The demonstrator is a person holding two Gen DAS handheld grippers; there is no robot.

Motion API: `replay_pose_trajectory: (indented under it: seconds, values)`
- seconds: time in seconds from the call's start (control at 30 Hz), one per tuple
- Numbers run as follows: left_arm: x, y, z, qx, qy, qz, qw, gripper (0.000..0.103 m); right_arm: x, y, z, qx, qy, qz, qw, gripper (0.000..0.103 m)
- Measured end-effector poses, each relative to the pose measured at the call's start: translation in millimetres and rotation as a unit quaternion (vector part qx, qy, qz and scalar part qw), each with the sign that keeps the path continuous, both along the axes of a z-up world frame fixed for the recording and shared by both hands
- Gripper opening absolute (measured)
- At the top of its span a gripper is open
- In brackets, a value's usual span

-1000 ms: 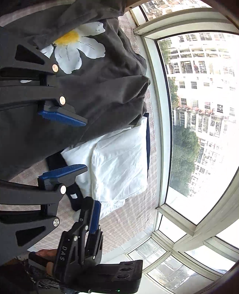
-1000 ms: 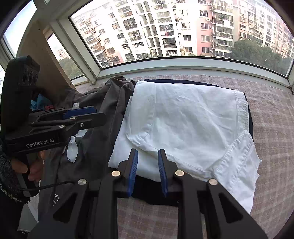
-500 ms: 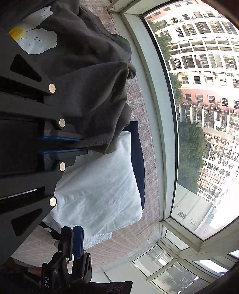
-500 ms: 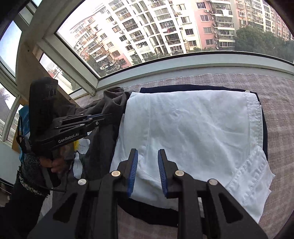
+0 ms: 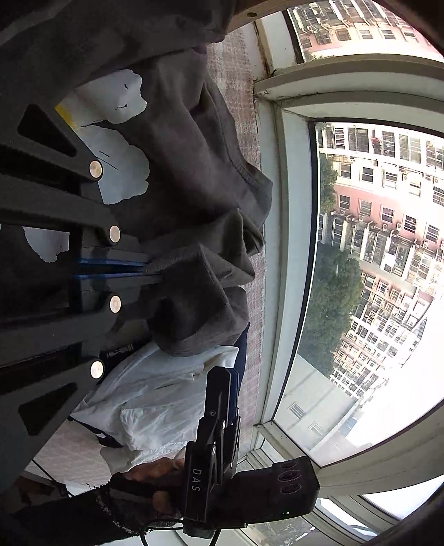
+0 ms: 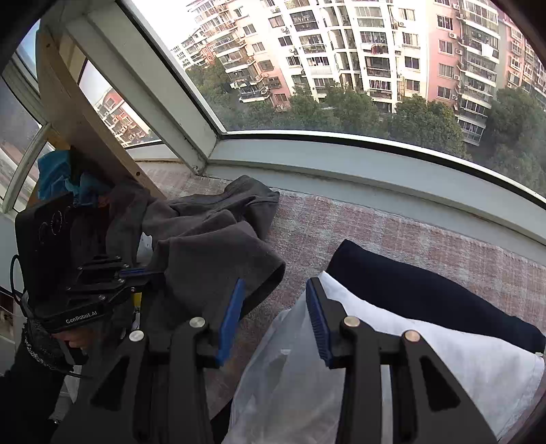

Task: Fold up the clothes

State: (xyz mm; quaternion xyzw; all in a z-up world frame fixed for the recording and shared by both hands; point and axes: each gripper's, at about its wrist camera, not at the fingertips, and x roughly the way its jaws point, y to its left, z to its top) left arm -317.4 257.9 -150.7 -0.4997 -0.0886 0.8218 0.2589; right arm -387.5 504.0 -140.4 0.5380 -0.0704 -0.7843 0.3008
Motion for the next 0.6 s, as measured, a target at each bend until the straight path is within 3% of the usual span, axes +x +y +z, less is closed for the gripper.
replay_pose_trajectory:
  seconds: [0.07, 0.27, 0.33, 0.43, 0.53, 0.57, 0.6]
  values:
    - [-0.1, -9.9, -5.6, 0.002, -0.005, 0.007, 1.0, 0.002, -10.3, -10.9, -5.5, -0.004, -0.011, 0.024, 1.0, 0.044]
    - [-4.3, -20.4, -23.5, -0.004, -0.021, 0.012, 0.9997, 0.003, -3.2, -14.7, 0.0, -0.11, -0.019, 0.036, 0.993, 0.048]
    - [-5.3, -23.1, -26.6, -0.001, -0.024, 0.01, 0.9996, 0.003, -2.3, -21.1, 0.5, -0.099, -0.008, 0.042, 0.994, 0.056]
    - [-6.9, -21.2, -28.3, 0.0, -0.024, 0.005, 0.9997, 0.003, -7.1, -36.1, -4.4, -0.056, 0.006, 0.05, 0.997, 0.056]
    - [-9.2, -18.7, -28.4, 0.002, -0.025, 0.001, 0.9997, 0.003, -12.4, -48.0, -9.7, -0.058, 0.008, 0.062, 0.996, 0.056]
    - [-10.2, -17.4, -28.4, 0.003, -0.026, 0.0, 0.9997, 0.003, -13.0, -50.9, -10.9, -0.061, 0.003, 0.065, 0.996, 0.05]
    - [-11.4, -15.5, -28.9, 0.001, -0.026, -0.001, 0.9997, 0.003, -12.1, -52.8, -9.4, -0.059, -0.001, 0.069, 0.996, 0.011]
